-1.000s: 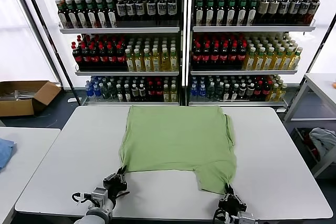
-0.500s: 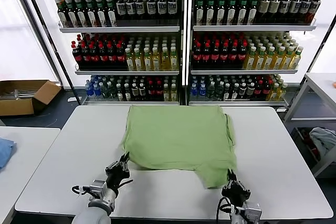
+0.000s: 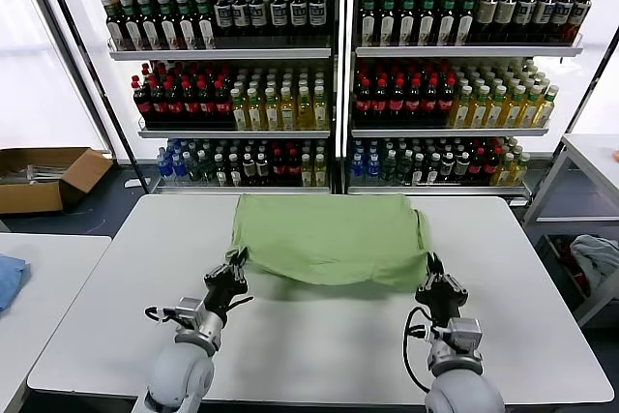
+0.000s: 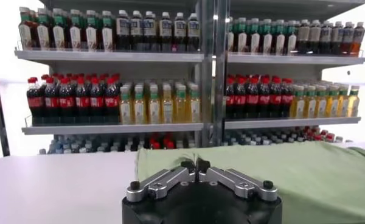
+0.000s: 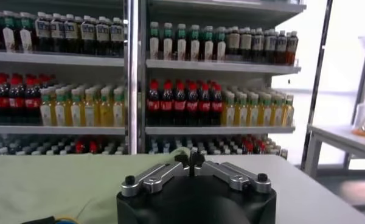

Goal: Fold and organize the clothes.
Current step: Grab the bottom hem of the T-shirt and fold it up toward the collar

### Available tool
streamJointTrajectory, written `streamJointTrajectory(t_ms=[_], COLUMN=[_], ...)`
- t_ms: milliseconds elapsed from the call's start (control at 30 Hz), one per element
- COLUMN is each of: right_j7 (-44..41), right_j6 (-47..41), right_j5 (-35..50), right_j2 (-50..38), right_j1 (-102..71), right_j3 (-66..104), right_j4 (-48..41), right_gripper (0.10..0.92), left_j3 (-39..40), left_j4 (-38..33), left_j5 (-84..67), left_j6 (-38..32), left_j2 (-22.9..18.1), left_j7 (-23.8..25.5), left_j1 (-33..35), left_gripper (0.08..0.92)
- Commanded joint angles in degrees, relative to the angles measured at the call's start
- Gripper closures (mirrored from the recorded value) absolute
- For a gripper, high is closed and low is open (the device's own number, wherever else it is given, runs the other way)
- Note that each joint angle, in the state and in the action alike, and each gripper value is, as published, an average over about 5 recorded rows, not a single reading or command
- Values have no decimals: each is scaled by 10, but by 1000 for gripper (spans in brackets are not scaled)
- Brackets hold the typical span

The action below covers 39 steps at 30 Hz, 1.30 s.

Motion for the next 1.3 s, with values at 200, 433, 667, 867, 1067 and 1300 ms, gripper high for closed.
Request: streamJointTrajectory(t_ms=[200,433,667,867,1067,1300], right_j7=[-25,-39,-61,-70,-59,23], right_j6=[-9,-16,-26,-28,7,5], right_j5=[18,17,2,46,103,120], right_j2=[-19,-11,-4,22,45,60], right_j1=[187,222,249,259,240,226], right_j3=[-25,-49,-68,-57,-42,-31], right_j4=[-188,-256,-312,-327,-294,-248], right_gripper=[908,908,900,765,592,393], left_j3=[46,58,56,51,42,44], left_j4=[201,266,309,293,223,158], left_j5=[-21,-24,-22,-19,-15,-8], left_j6=[16,14,13,28,57,74], left_j2=[2,-2,-5,-7,-10,-9], left_j7=[-10,-9,-9,-12,-47,-58], left_j1=[-188,-230,-247,-241,-215,-174], left_gripper=[916,916,916,910,773,574])
